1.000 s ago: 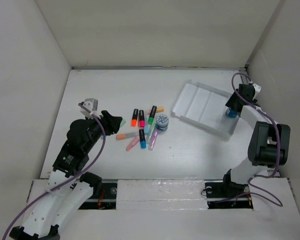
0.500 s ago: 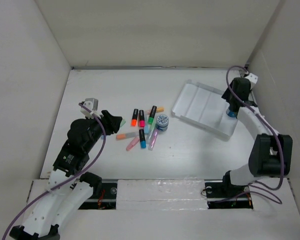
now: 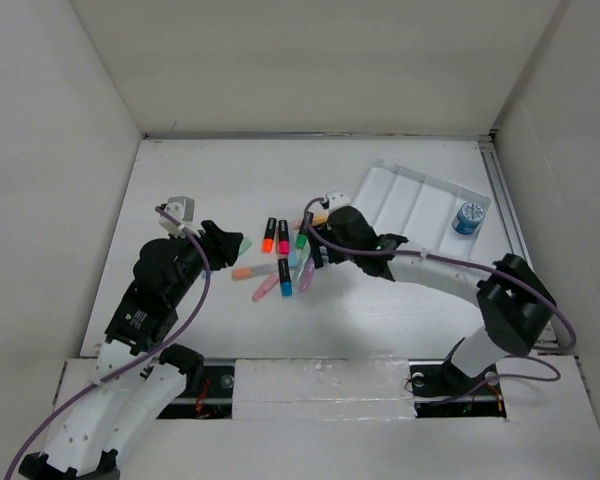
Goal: Organize the desk
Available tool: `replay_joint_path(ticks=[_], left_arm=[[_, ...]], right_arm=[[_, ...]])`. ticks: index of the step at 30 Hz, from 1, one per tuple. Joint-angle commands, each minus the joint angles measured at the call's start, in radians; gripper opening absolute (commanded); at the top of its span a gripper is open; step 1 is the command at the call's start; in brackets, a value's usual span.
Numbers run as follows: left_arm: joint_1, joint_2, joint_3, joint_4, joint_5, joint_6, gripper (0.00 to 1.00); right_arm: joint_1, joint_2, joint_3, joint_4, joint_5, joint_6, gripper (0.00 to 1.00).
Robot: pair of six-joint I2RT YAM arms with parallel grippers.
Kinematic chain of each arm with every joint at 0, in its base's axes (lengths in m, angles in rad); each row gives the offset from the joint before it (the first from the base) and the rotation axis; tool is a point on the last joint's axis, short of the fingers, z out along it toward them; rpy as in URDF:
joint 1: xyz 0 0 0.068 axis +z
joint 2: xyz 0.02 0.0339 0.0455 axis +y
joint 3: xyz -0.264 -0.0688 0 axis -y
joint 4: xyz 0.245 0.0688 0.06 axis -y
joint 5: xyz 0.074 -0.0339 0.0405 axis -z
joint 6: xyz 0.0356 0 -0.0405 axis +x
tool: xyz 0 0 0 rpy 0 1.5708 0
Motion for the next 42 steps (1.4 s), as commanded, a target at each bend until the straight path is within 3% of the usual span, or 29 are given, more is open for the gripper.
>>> replay_joint_path(ticks=[1,11,14,17,20,24,27,35,42], left_arm=[[-0.004,-0.014,0.004,0.019,-0.009,-0.002,0.47],[-0.004,-0.014,0.006,0.023,-0.005,0.000,0.47],[-0.004,-0.013,0.004,0.023,-0.005,0.000,0.47],[-0.004,-0.010,0.006,0.023,-0.005,0.000,0.47],[-0.004,-0.008,0.006,0.023,-0.004,0.000,0.47],[-0.004,-0.007,0.003,0.026,-0.001,0.001,0.48],[-0.004,-0.011,0.000,0.031,0.007,0.001,0.48],[-0.004,-0.024,-0.003,0.039,0.024,0.001,0.48],[-0.004,-0.025,-0.002,0.042,0.031,0.001,0.48]], right_arm=[[0.014,0.065,0.101,-0.069,0.084,-0.017,0.93],[0.034,0.211,0.201,-0.049,0.223,-0.030,0.92],[0.024,0.269,0.233,-0.056,0.193,-0.033,0.87],[0.024,0.292,0.259,-0.060,0.182,-0.027,0.75],[0.024,0.268,0.270,-0.080,0.202,-0.011,0.61],[-0.003,0.041,0.229,-0.096,0.294,0.019,0.58],[-0.132,-0.164,0.128,-0.086,0.276,0.056,0.58],[-0.634,-0.476,-0.236,-0.053,0.337,0.197,0.57],[-0.877,-0.479,-0.318,0.029,0.192,0.211,0.57]])
